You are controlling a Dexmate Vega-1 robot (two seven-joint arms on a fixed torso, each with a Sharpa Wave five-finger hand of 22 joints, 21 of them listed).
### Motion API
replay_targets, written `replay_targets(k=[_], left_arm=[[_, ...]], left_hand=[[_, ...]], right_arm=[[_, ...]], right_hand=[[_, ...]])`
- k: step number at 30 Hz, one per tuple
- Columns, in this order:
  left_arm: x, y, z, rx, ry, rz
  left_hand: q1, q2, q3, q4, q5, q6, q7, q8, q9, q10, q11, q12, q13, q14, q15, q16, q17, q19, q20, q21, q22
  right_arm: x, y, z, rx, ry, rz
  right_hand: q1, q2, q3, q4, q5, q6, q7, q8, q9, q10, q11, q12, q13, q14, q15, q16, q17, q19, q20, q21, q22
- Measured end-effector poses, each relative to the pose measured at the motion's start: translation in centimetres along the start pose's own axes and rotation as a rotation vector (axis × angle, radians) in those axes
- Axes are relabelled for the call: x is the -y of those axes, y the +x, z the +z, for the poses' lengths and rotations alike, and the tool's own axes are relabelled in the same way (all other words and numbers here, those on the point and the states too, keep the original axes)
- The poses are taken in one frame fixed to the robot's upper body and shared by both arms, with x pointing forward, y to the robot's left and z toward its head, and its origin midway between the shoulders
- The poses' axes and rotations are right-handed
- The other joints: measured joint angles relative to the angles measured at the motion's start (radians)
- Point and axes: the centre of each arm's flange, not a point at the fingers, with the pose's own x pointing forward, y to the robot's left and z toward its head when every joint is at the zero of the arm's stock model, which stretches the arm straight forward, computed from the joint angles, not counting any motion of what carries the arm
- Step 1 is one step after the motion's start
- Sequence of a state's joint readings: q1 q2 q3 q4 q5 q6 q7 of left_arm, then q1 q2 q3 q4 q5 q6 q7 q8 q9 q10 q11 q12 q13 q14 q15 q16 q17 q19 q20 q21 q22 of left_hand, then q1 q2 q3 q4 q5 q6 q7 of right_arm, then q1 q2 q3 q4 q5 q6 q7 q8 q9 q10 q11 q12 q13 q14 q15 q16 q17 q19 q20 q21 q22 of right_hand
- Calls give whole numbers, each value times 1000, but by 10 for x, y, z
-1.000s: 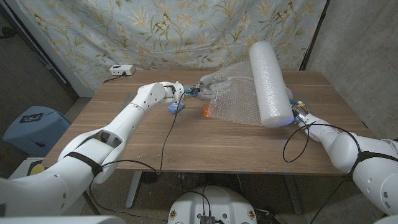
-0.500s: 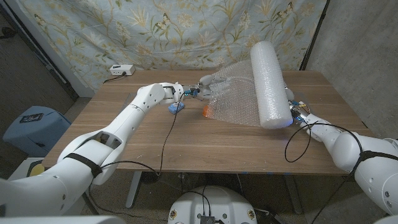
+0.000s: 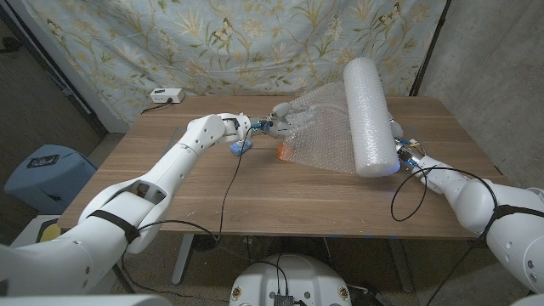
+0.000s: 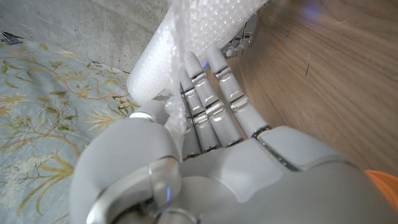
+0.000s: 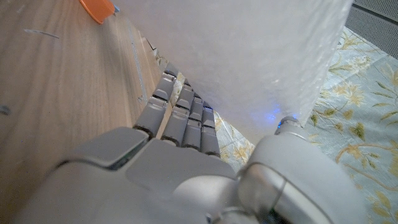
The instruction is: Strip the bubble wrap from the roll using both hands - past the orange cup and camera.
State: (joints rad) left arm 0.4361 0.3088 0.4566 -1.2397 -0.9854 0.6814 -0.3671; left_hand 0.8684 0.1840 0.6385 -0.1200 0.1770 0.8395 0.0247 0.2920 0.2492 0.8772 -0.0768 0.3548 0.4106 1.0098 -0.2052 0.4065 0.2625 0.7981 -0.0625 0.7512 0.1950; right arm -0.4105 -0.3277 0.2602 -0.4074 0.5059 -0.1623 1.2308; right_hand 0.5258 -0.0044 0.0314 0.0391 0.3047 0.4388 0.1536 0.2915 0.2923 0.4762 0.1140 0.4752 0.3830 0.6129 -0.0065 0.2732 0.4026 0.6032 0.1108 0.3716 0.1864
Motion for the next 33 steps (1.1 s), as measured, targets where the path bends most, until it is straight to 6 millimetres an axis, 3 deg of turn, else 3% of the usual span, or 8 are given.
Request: replay_targets(k=[33], left_arm=[[-13,-20,2,26,-52,29]], left_hand=[[0,0,0,0,0,-2,-2,-4,-1,2,-2,-8,9,3,0,0,0,-9,-2,16,0]], right_arm=[[4,-4,-1,-70,48,-32]], right_hand=[[-22,12,-16,16,14,0,0,-7,-5,5,15,-13,6,7,7,0,-6,18,-4,-6,0]])
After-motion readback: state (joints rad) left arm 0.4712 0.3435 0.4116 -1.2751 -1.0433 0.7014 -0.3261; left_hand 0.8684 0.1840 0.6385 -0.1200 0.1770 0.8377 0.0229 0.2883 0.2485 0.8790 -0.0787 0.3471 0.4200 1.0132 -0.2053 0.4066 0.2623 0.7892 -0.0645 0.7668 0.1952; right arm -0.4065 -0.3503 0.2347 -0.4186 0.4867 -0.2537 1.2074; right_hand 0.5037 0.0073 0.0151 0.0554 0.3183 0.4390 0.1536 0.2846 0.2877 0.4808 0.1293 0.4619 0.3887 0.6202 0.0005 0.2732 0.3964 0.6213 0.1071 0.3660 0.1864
